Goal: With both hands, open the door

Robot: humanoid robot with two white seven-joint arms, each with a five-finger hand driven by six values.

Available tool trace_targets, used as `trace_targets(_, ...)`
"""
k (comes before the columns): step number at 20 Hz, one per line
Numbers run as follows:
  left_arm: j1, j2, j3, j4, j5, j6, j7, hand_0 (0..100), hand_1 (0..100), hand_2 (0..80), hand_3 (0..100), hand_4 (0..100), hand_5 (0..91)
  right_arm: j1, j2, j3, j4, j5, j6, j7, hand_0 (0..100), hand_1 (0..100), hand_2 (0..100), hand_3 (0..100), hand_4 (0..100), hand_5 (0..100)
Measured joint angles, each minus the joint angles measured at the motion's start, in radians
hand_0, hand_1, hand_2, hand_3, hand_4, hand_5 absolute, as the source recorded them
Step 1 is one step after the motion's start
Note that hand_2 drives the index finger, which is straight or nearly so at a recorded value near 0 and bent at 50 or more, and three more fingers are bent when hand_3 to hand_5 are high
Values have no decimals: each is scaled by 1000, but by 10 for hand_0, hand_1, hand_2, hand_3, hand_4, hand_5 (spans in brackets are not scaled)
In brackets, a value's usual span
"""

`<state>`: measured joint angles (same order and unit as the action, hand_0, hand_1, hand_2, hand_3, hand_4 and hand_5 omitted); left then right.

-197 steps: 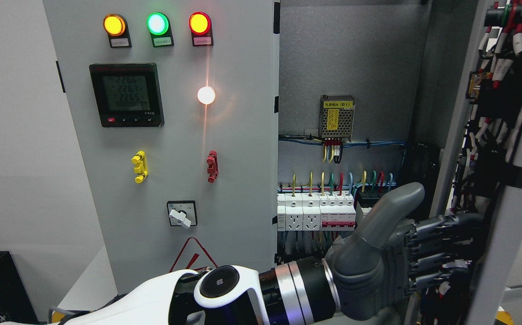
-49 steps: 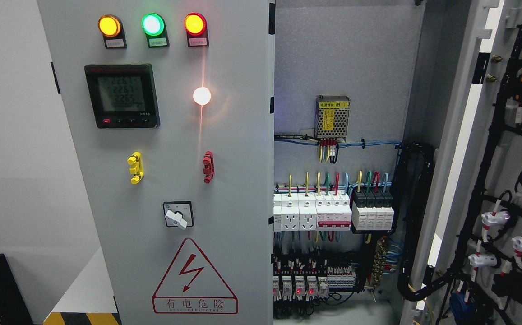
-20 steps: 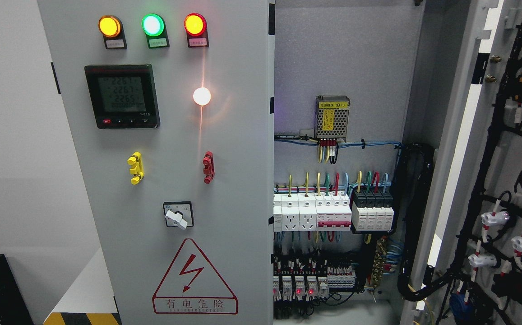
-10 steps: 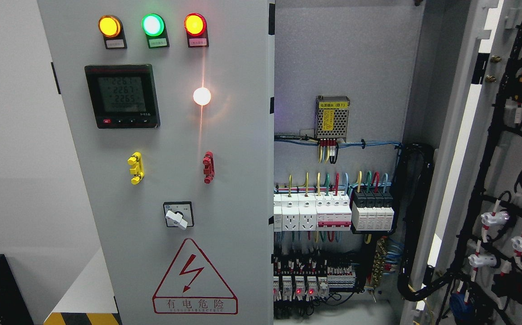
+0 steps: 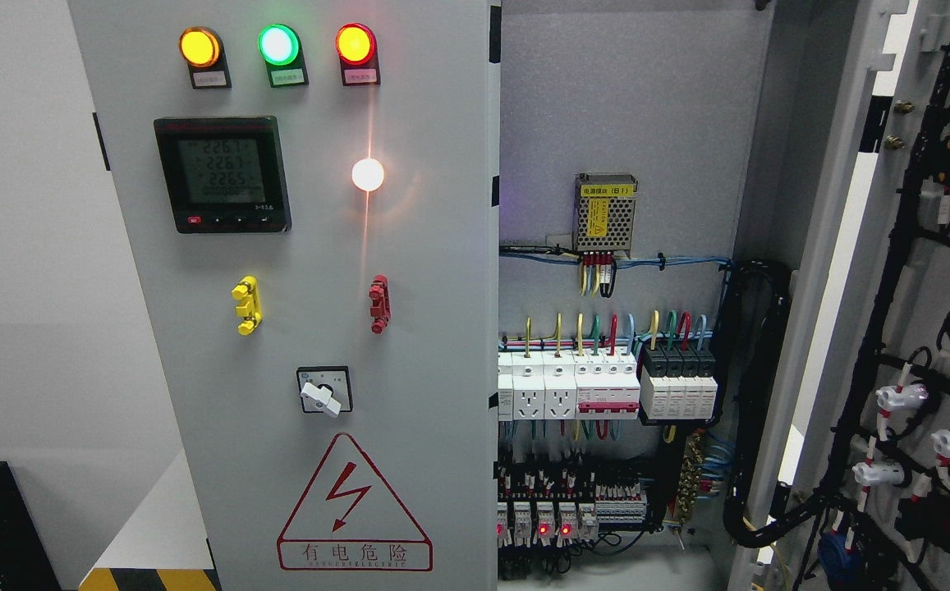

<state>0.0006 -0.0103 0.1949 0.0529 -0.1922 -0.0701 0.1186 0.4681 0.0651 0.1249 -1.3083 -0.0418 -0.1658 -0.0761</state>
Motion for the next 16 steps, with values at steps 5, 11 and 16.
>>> trace_targets(5,0,-15,-2,3,0,0,-6,0,0,0,0,0,0,17,-14,54,-223,2,-30,1,192,0,0,0,0,0)
trace_targets(11,0,-38,-4,4,0,-3,-7,0,0,0,0,0,0,-27,-19,106,-415,3,-81,4,191,0,0,0,0,0)
trace_targets(16,-1,-56,-4,5,0,-4,-9,0,0,0,0,0,0,-115,-22,133,-513,3,-102,-1,192,0,0,0,0,0)
